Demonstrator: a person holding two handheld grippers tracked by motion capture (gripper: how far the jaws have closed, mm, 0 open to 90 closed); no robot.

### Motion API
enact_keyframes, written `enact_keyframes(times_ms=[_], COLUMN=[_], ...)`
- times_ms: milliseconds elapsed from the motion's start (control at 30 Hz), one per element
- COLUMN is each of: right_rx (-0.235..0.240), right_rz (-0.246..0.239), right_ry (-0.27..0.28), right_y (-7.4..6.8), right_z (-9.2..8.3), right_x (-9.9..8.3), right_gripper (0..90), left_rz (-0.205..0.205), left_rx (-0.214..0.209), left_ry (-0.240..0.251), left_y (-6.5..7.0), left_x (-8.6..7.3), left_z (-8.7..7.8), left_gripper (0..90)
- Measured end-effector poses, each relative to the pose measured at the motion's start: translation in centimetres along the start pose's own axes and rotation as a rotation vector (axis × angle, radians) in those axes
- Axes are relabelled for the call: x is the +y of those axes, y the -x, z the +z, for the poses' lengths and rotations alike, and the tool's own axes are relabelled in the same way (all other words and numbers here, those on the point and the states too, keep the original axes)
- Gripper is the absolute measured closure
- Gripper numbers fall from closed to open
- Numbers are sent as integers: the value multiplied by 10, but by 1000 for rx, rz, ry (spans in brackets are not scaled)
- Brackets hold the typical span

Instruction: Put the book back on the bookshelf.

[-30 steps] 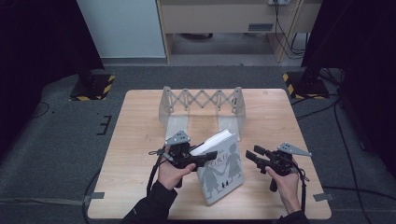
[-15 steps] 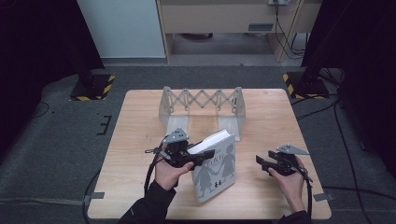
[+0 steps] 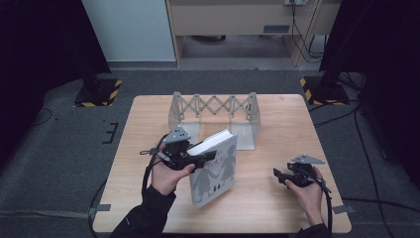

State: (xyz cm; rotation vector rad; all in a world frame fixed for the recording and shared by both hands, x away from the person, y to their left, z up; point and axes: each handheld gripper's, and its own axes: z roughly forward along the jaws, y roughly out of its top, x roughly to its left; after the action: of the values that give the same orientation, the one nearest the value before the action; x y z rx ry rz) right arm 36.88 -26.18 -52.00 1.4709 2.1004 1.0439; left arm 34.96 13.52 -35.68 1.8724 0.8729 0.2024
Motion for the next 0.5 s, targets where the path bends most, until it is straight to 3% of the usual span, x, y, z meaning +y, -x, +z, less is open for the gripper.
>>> enact_keyframes(times_ms=[233,500], right_rx=[-11,-35], right_rz=[-17,-38], right_ry=[-24,-80], right_y=[0,-1], right_z=[2,9], right_x=[-1,-5], right_gripper=[329,271], left_rz=[-32,-44], left_rx=[79,201], left_ry=[37,68], left_y=[-19,-40], left_x=[4,11], left_z=[-19,-41], left_gripper=[521,520])
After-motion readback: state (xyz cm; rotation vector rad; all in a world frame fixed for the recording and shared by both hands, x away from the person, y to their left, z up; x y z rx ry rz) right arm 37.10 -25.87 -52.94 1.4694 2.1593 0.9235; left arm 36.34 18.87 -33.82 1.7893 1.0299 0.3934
